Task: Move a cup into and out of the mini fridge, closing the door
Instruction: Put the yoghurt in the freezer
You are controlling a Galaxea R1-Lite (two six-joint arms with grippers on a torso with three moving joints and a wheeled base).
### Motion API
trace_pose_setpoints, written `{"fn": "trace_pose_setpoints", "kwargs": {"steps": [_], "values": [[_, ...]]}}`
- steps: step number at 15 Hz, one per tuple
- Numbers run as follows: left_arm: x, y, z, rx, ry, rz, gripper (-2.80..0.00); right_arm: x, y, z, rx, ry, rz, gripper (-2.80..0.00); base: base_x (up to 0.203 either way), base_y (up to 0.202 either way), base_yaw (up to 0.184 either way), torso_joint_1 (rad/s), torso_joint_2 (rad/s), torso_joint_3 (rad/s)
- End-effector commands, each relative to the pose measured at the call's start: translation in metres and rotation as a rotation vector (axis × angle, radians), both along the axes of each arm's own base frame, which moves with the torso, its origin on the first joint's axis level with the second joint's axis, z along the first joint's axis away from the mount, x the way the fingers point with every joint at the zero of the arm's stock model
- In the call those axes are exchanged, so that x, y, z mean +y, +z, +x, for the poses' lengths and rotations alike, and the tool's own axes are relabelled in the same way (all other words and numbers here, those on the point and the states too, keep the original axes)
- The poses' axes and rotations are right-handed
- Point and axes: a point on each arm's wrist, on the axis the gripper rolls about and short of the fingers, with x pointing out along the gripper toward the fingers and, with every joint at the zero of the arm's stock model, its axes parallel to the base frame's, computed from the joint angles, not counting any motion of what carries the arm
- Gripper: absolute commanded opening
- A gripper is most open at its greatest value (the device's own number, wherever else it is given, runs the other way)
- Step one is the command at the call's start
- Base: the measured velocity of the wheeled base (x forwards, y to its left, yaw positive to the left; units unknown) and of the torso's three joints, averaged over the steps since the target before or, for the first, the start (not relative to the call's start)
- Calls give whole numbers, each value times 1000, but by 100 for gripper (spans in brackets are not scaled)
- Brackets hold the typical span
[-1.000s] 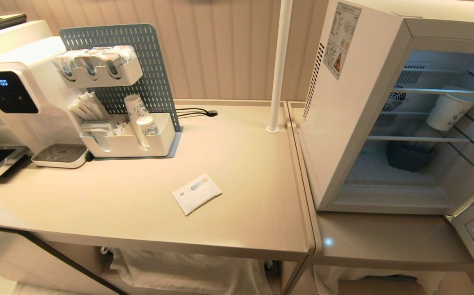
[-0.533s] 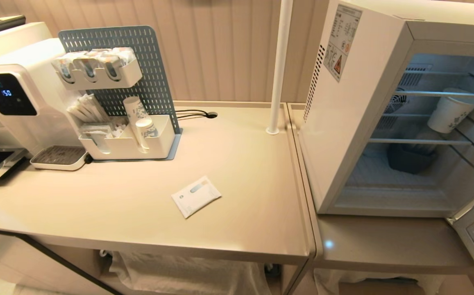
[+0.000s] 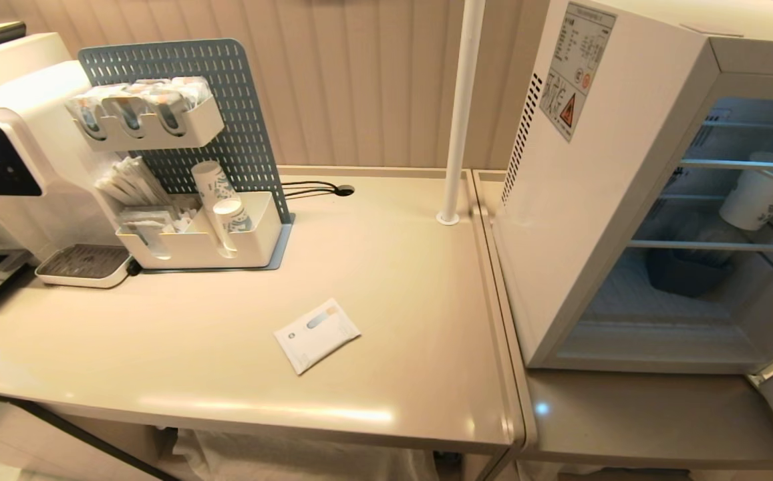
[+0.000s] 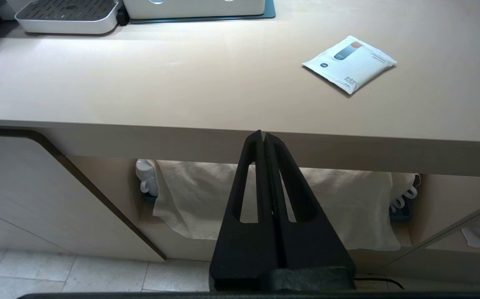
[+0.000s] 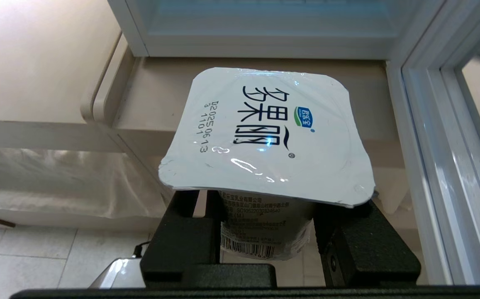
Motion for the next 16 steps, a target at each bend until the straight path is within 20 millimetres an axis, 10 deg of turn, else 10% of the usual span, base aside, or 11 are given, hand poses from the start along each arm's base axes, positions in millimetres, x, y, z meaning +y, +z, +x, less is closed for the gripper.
{"fn": "trace_pose_setpoints", "kwargs": {"steps": [1, 6, 16], "values": [[0, 0, 0, 0, -1, 0, -280, 0, 14, 1, -4, -8, 5, -280, 0, 0, 0, 0, 0, 0], [0, 0, 0, 0, 0, 0, -280, -2, 84, 43, 36, -117, 100, -280, 0, 0, 0, 0, 0, 0], [0, 0, 0, -3, -1, -2, -280, 0, 74, 136, 203, -61, 51, -280, 0, 0, 0, 0, 0, 0]]}}
